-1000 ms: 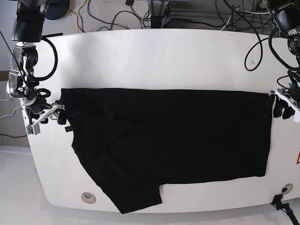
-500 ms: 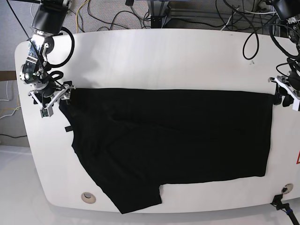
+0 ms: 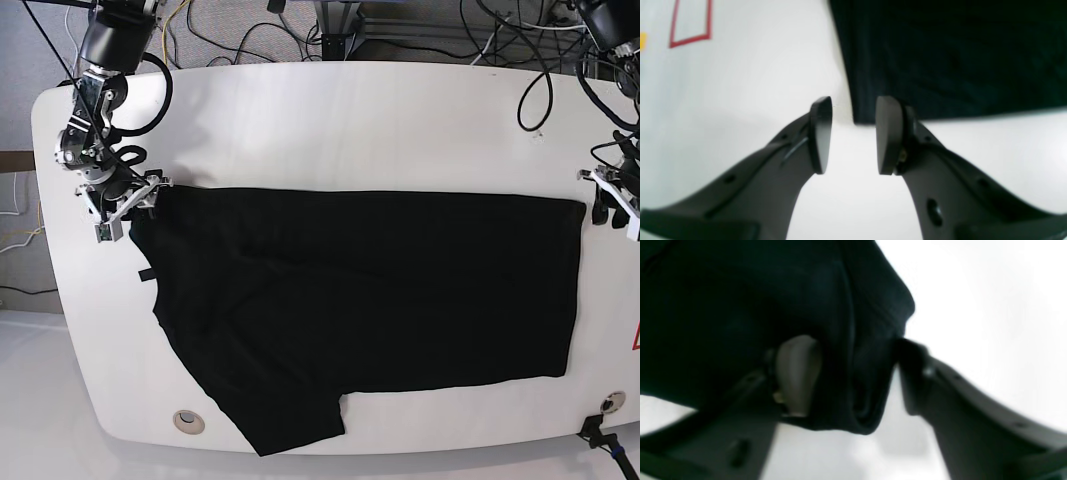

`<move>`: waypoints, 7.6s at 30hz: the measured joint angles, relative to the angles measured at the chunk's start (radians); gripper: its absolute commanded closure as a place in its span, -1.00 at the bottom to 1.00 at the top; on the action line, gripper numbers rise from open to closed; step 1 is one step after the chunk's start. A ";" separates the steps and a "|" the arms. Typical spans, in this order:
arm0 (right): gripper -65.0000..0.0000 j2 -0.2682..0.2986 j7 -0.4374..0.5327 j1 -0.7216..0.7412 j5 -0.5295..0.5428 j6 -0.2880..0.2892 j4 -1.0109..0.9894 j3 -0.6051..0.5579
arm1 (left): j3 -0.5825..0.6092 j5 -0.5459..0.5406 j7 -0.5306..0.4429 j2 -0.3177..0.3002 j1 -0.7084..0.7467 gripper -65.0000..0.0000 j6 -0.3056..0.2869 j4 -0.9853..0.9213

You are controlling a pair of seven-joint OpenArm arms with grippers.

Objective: Fold the T-shirt properly
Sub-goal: 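Regrasp the shirt edge with both grippers, then pull the shirt with both grippers toward the robot, then grasp the shirt hem corners with both grippers, then lift the hem with both grippers and fold it toward the collar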

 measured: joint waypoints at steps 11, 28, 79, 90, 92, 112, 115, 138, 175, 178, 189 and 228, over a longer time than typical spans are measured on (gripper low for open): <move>1.00 -0.021 0.013 -0.010 0.015 0.003 0.000 -0.005 | 0.003 0.089 0.002 -0.014 -0.172 0.04 0.000 -0.291; 1.00 -0.040 0.020 -0.011 0.015 0.000 0.005 -0.002 | 0.131 0.079 -0.161 0.012 -0.222 0.05 0.000 -0.552; 0.63 -0.140 -0.060 -0.634 0.003 0.007 0.558 0.050 | -0.059 0.079 -0.163 -0.044 0.425 0.69 -0.083 -0.140; -0.15 -0.138 -0.083 -0.562 -0.015 0.006 0.624 0.049 | -0.172 0.087 -0.049 -0.045 0.406 0.10 -0.081 0.045; -0.15 -0.118 -0.079 -0.523 -0.013 0.007 0.624 0.046 | -0.186 0.095 -0.045 -0.045 0.331 0.10 -0.075 0.068; -0.15 -0.111 -0.217 -0.175 -0.020 0.006 0.515 0.010 | 0.015 0.233 -0.043 -0.045 -0.499 0.11 -0.079 -0.517; -0.15 -0.117 -0.217 -0.171 -0.019 0.007 0.500 0.007 | 0.054 0.242 -0.117 -0.071 -0.541 0.10 -0.079 -0.681; -0.15 -0.114 -0.217 -0.183 -0.019 0.007 0.499 0.008 | 0.163 0.318 -0.390 -0.077 -0.631 0.09 0.188 -1.056; -0.15 -0.093 -0.220 0.228 -0.021 -0.001 0.203 -0.002 | 0.161 0.318 -0.439 -0.018 -0.628 1.00 0.083 -1.102; -0.15 -0.077 -0.215 0.337 -0.020 0.000 0.047 -0.075 | 0.161 0.317 -0.439 -0.021 -0.628 1.00 0.082 -1.102; -0.15 -0.055 0.113 0.643 -0.023 -0.006 -0.656 -0.169 | 0.159 0.317 -0.439 -0.022 -0.583 1.00 0.075 -1.055; 1.00 -0.158 0.304 0.654 -0.022 -0.082 -0.866 -0.286 | 0.159 0.274 -0.425 -0.016 -0.555 1.00 0.075 -0.941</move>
